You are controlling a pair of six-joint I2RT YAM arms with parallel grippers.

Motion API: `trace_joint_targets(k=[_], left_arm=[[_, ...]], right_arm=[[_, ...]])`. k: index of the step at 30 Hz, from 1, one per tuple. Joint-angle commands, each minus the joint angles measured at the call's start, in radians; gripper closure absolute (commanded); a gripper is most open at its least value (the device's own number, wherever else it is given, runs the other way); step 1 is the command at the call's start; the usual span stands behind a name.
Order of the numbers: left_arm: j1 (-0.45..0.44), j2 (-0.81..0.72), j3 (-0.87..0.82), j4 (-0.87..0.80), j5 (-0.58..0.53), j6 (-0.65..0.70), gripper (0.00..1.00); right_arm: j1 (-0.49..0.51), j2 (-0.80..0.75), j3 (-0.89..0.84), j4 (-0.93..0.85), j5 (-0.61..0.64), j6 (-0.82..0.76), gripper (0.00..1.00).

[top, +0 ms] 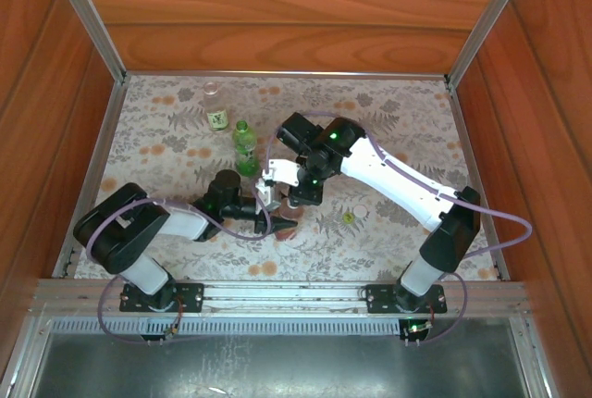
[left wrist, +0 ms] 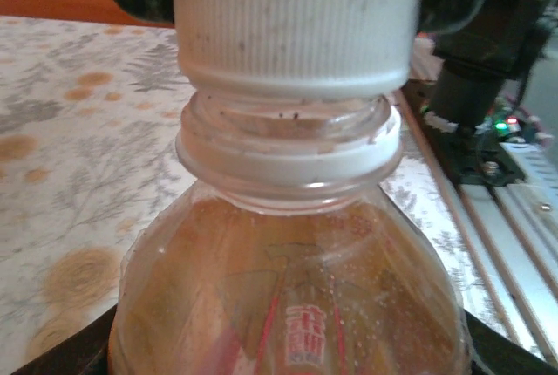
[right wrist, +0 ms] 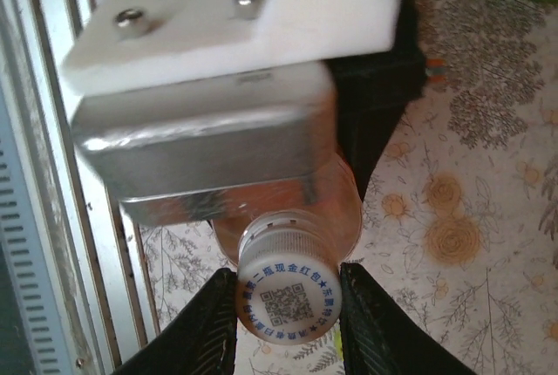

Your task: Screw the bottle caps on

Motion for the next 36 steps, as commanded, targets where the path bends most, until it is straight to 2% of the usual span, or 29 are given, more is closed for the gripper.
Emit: trace_joint_targets(k=[1, 3, 5, 8, 11, 13, 16, 19, 21, 25, 28, 30, 33, 36], left_arm=[[0.002, -0.08, 0.01, 0.051, -0.177, 0.025, 0.42], [0.001, -0.116, 0.011, 0.048, -0.292, 0.047, 0.42], [0.0, -0.151, 0.021, 0.029, -0.341, 0.084, 0.42], [-0.011, -0.183, 0.036, -0.007, -0.369, 0.115, 0.42], [-0.022, -0.197, 0.033, -0.024, -0.37, 0.133, 0.42], [-0.025, -0.203, 0.031, -0.036, -0.366, 0.134, 0.42], [-0.035, -0.213, 0.03, -0.065, -0.354, 0.152, 0.42], [-0.042, -0.211, 0.025, -0.096, -0.336, 0.169, 0.42], [-0.043, -0.213, 0.001, -0.101, -0.326, 0.179, 0.42], [-0.042, -0.228, -0.054, -0.109, -0.329, 0.197, 0.42], [-0.043, -0.236, -0.078, -0.118, -0.306, 0.209, 0.42], [-0.042, -0.234, -0.072, -0.124, -0.252, 0.209, 0.42], [-0.042, -0.221, -0.057, -0.126, -0.156, 0.212, 0.42], [-0.042, -0.215, -0.053, -0.129, -0.108, 0.209, 0.42]], right_arm=[[0.002, 0.052, 0.009, -0.006, 0.041, 0.256, 0.7], [0.002, 0.064, 0.024, 0.004, 0.075, 0.419, 0.69], [0.003, 0.088, 0.053, -0.021, 0.052, 0.565, 0.69], [0.004, 0.116, 0.086, -0.03, 0.025, 0.837, 0.7], [0.021, 0.089, 0.037, 0.037, 0.017, 1.014, 0.73], [0.026, 0.08, 0.031, 0.031, 0.034, 1.063, 0.73], [0.046, 0.065, 0.042, 0.0, 0.101, 1.055, 0.67], [0.05, 0.017, 0.032, 0.033, 0.105, 0.982, 0.54], [0.051, -0.043, 0.023, 0.062, 0.065, 0.876, 0.45], [0.053, -0.154, -0.051, 0.086, 0.001, 0.717, 0.38], [0.053, -0.236, -0.118, 0.069, -0.01, 0.565, 0.38], [0.055, -0.293, -0.165, 0.093, -0.023, 0.45, 0.38], [0.065, -0.38, -0.256, 0.198, -0.038, 0.222, 0.48], [0.095, -0.417, -0.318, 0.264, 0.045, -0.037, 0.51]])
